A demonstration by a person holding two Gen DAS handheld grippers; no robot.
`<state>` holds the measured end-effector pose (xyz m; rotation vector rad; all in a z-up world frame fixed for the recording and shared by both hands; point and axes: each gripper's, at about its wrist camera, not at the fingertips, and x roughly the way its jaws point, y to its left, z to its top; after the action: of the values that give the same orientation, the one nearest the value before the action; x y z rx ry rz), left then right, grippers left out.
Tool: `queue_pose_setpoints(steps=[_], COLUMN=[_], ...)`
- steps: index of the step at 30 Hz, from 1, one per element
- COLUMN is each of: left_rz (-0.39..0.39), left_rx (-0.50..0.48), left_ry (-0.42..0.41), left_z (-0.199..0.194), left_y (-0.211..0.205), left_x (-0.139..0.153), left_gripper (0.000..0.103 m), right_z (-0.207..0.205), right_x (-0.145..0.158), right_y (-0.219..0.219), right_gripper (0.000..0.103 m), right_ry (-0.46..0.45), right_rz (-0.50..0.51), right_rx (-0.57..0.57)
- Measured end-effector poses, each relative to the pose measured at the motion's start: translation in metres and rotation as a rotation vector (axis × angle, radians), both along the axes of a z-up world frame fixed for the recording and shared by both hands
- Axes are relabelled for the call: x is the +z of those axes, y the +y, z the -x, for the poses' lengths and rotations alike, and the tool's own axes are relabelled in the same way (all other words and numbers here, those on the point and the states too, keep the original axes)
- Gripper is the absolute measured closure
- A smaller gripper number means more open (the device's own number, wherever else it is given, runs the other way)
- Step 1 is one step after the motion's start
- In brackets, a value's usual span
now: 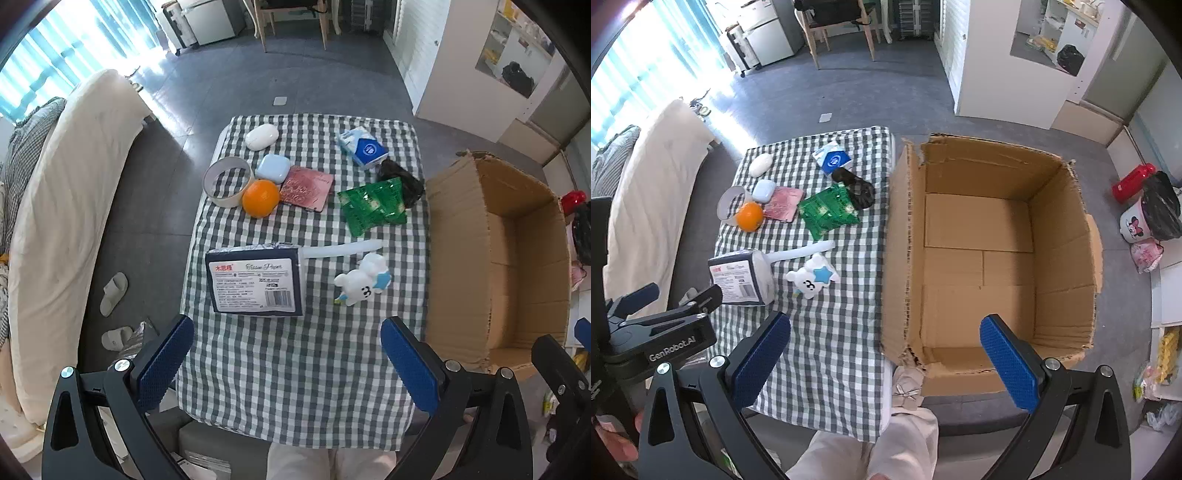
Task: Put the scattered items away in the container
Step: 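Grasp the tissue paper pack with the left gripper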
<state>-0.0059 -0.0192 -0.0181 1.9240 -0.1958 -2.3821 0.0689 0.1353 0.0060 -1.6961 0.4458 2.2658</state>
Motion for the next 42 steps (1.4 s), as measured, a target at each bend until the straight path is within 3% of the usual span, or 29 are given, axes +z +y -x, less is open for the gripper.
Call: queue_pose_setpoints(steps=[10,17,22,26,35,38,42], left_rz=[-0.018,-0.028,-0.105,-0.169,-0.106,-0.092,-0.103], left_rx=[0.02,0.012,-0.023,-0.011,-0.044,-0.15,-0.166], left_ry=[0.011,0.028,0.037,0.016,0.01,0.02,0.03], left_z=[0.005,0.005,0.009,0.019,0.032,0.034,0.033], left_y=[-0.025,-0.048,-0.061,-0.066,-0.057,-0.054,-0.054], left_x=[-0.014,-0.032,-0.049,-0.083,-0.151,-0.161,-0.162], left_gripper=[0.0,0.0,0.0,0.0,0.0,0.0,0.0], right_z=[0.023,0.042,0.051,0.055,0.052,0.05,0.052], right_x=[-0.006,-0.026,-0.035,-0.037,-0.064,-0.072,-0.075], right_y=[-0.02,-0.032,-0.04,-0.043,-0.04,-0.041,-0.042], right_gripper=[0.0,0.0,0.0,0.0,0.0,0.0,0.0], right_ry=[0.014,0.007,-0.01,-0.013,-0.066,-0.081,-0.086], right_rz=[-0.004,-0.002,0.002,-0.011,-0.019,-0.015,-0.01], right_rx=[0.035,0.043,0.044,0.048,0.016,0.011,0.004])
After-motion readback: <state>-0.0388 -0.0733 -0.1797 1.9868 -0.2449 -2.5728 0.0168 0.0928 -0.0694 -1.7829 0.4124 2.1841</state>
